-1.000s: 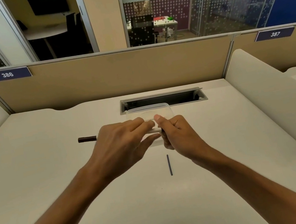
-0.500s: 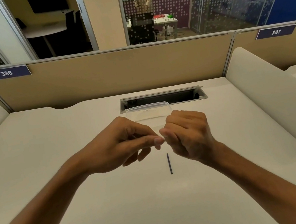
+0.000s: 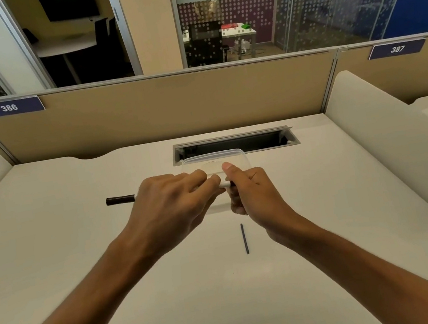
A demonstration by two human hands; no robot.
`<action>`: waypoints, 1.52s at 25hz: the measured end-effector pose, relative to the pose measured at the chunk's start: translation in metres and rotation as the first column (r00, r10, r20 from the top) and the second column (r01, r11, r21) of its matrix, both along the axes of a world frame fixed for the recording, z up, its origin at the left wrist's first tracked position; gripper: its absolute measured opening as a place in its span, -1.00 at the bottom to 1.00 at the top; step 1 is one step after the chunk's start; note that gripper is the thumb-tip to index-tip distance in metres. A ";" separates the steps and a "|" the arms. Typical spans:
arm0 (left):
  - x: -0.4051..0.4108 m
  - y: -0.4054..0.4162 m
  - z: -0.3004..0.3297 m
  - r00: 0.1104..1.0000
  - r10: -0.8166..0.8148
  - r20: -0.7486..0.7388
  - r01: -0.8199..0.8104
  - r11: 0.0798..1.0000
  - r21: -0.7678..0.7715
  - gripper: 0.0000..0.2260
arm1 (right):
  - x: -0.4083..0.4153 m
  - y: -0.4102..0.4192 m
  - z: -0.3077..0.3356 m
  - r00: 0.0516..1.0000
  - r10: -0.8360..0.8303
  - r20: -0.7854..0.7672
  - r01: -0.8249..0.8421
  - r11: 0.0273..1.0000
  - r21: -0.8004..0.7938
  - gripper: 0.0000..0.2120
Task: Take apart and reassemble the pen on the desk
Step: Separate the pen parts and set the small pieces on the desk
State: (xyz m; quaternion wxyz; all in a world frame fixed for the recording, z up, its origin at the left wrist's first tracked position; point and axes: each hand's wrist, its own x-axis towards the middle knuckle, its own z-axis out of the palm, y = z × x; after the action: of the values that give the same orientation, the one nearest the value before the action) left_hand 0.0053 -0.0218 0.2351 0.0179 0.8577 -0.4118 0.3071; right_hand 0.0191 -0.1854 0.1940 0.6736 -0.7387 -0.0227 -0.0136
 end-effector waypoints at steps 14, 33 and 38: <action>0.002 0.011 0.018 0.411 -0.436 -0.800 -0.032 0.871 -0.491 -0.77 | 0.004 -0.020 0.005 0.224 0.311 0.924 0.383 0.843 -0.377 -0.53; -0.005 -0.013 -0.005 0.957 -0.035 -0.288 -0.020 0.982 -0.185 -0.79 | -0.002 0.005 -0.003 0.963 -0.023 0.270 0.035 0.999 -0.039 -0.46; -0.006 -0.007 0.012 0.771 -0.306 -0.559 0.013 0.884 -0.467 -0.81 | -0.009 -0.001 0.007 0.822 0.028 0.569 0.044 0.993 -0.112 -0.51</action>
State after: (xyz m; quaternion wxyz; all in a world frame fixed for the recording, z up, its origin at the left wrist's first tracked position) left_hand -0.0010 -0.0288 0.2470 0.3703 0.8444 -0.3763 0.0909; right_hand 0.0097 -0.1868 0.2006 0.5904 -0.7401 -0.2202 -0.2349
